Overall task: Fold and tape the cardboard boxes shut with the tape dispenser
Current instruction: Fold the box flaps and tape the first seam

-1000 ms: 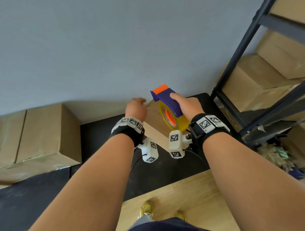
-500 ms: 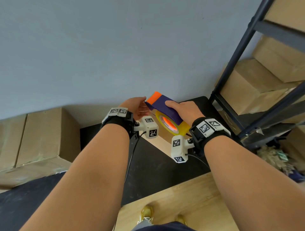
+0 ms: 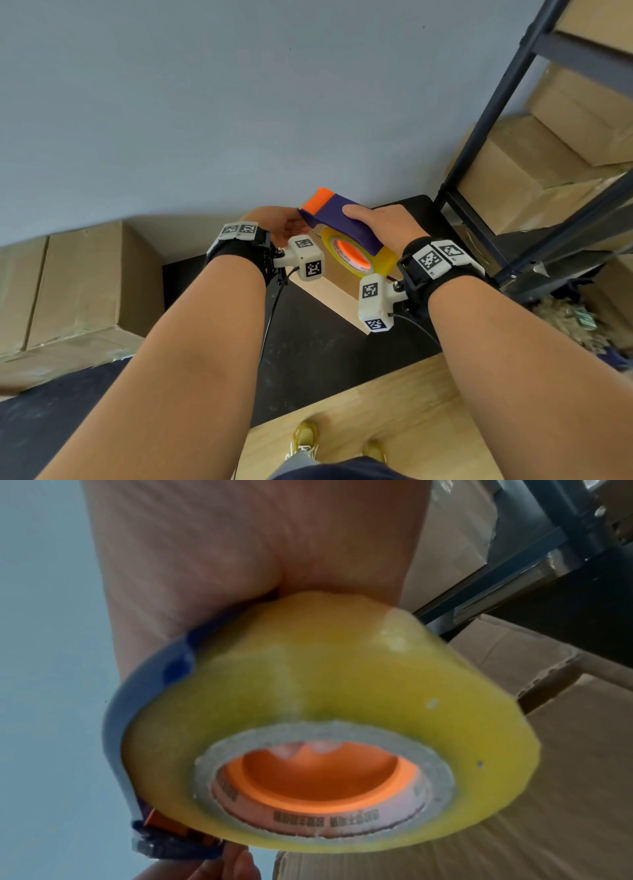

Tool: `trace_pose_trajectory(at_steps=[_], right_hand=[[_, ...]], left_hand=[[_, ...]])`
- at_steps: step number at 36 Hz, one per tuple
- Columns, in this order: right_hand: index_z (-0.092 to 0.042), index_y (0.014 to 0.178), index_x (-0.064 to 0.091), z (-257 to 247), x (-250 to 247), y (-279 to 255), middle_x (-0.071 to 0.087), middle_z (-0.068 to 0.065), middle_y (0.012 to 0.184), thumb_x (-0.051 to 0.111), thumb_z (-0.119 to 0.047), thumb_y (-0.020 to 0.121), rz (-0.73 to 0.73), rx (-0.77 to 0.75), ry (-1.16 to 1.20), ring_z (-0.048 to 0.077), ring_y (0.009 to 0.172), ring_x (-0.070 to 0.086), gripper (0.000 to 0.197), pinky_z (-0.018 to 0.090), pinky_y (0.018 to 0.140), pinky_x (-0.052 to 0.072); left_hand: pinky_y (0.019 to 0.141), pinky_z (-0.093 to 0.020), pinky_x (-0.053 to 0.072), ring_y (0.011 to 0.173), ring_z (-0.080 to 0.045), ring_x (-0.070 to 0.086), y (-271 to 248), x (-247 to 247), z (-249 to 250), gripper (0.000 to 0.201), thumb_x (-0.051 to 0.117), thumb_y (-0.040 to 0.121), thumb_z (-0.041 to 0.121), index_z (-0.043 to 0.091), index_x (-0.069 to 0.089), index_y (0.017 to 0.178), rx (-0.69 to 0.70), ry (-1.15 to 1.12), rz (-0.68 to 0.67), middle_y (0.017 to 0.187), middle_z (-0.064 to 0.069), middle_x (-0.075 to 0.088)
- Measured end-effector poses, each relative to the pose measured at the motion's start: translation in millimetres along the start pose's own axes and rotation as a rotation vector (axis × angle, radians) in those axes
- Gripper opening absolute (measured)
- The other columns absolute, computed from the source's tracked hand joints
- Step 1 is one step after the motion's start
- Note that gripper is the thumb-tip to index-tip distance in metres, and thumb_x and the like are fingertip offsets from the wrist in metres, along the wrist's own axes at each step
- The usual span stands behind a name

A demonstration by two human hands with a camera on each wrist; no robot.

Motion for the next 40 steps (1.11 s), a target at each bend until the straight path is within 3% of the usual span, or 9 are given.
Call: trace_pose_trajectory(at_steps=[3,5,9,17,21,27,31,34,40], right_hand=[[-0.010,0.096,0.068,-1,-1,0,0.071,0.006,0.091,0.062,-0.057,0.085,-0.015,0.003,0.022,0.018,0.080,0.064,0.048,0.026,0.071,0.048],[-0.012,0.099,0.067,-1,-2,1,0.071,0.007,0.095,0.064,-0.058,0.083,-0.020,0.019,0.045,0.021,0.086,0.066,0.049,0.030,0.078,0.051],[-0.012,0.099,0.066,-6,-3,3,0.070,0.006,0.093,0.063,-0.062,0.082,-0.014,0.036,0.001,0.017,0.078,0.064,0.053,0.024,0.066,0.047],[-0.015,0.099,0.065,-15,-13,3,0.068,0.003,0.091,0.068,-0.058,0.080,0.014,0.049,-0.078,0.015,0.076,0.062,0.048,0.023,0.061,0.044],[-0.016,0.092,0.064,-23,-15,4,0.066,0.004,0.090,0.068,-0.056,0.080,0.018,0.048,-0.149,0.016,0.078,0.061,0.042,0.025,0.062,0.044],[-0.020,0.078,0.056,-30,-13,8,0.061,0.001,0.080,0.066,-0.056,0.081,-0.003,0.076,-0.284,0.015,0.072,0.058,0.037,0.026,0.061,0.043],[-0.021,0.077,0.056,-26,-7,10,0.061,0.000,0.079,0.067,-0.056,0.079,-0.013,0.088,-0.307,0.014,0.071,0.058,0.037,0.025,0.059,0.043],[-0.020,0.077,0.056,-25,-5,11,0.061,0.000,0.079,0.067,-0.056,0.080,-0.013,0.096,-0.310,0.014,0.070,0.057,0.038,0.025,0.060,0.043],[-0.021,0.075,0.055,-27,-4,14,0.060,-0.001,0.078,0.066,-0.056,0.081,-0.025,0.110,-0.310,0.014,0.070,0.057,0.037,0.025,0.061,0.043]], left_hand=[[0.041,-0.019,0.049,0.041,-0.010,0.060,0,3,4,0.020,0.049,0.097,0.004,0.003,0.059,0.080,0.052,0.058,0.046,0.051,-0.003,0.064],[0.039,-0.018,0.048,0.049,-0.012,0.063,1,5,7,0.019,0.046,0.098,0.002,0.002,0.059,0.084,0.093,0.083,0.069,0.060,-0.006,0.067],[0.053,-0.020,0.053,0.069,-0.014,0.060,5,4,15,0.014,0.050,0.096,0.001,0.004,0.060,0.087,0.151,0.163,0.109,0.085,-0.009,0.062],[0.049,-0.023,0.038,0.049,-0.016,0.044,29,-3,26,0.039,0.051,0.097,0.012,0.008,0.045,0.059,0.115,0.253,0.333,0.028,0.003,0.044],[0.047,-0.020,0.039,0.044,-0.016,0.047,51,-12,17,0.032,0.056,0.092,0.016,0.011,0.049,0.061,0.096,0.301,0.416,0.044,0.000,0.051],[0.058,-0.026,0.041,0.070,-0.021,0.057,66,-11,3,0.027,0.055,0.087,0.027,0.013,0.049,0.065,0.134,0.522,0.490,0.069,0.000,0.057],[0.076,-0.030,0.055,0.074,-0.020,0.058,56,-8,-5,0.026,0.062,0.089,0.020,0.022,0.050,0.066,0.222,0.341,0.401,0.079,0.000,0.059],[0.065,-0.024,0.052,0.066,-0.018,0.059,59,-9,-10,0.024,0.061,0.090,0.016,0.020,0.052,0.068,0.249,0.307,0.388,0.072,0.001,0.060],[0.072,-0.030,0.053,0.065,-0.020,0.058,62,-8,-17,0.024,0.063,0.088,0.021,0.018,0.056,0.065,0.267,0.304,0.384,0.067,-0.001,0.061]])
Point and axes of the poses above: each hand's wrist, its own y-axis towards the middle knuckle, its own x-axis out of the palm, z = x × y, the point moved 1 cm from there along y, towards the middle knuckle
